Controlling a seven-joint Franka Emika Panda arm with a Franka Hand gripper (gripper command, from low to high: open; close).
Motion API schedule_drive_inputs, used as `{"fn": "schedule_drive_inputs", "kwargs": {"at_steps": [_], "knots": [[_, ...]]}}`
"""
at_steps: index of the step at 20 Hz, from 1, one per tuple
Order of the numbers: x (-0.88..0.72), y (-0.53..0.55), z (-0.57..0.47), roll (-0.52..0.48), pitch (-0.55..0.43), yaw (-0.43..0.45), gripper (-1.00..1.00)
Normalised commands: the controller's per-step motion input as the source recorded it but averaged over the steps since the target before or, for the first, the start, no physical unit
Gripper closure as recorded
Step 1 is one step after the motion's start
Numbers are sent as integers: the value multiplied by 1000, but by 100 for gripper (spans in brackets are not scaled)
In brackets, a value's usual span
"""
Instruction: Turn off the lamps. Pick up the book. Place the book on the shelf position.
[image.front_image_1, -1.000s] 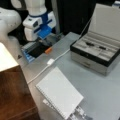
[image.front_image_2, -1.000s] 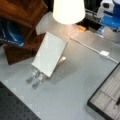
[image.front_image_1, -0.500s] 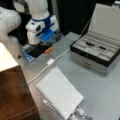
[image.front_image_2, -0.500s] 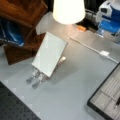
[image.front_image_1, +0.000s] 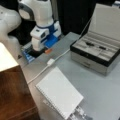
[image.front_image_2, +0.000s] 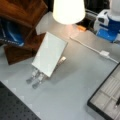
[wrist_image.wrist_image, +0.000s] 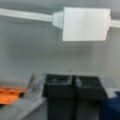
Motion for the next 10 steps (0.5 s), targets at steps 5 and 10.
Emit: {"fn": "schedule_drive_inputs", "kwargs": {"at_steps": [5,10], "knots": [[-488,-11,-405,50,-293,74,100],[-496,-85,-484,80,-342,98,100]]}}
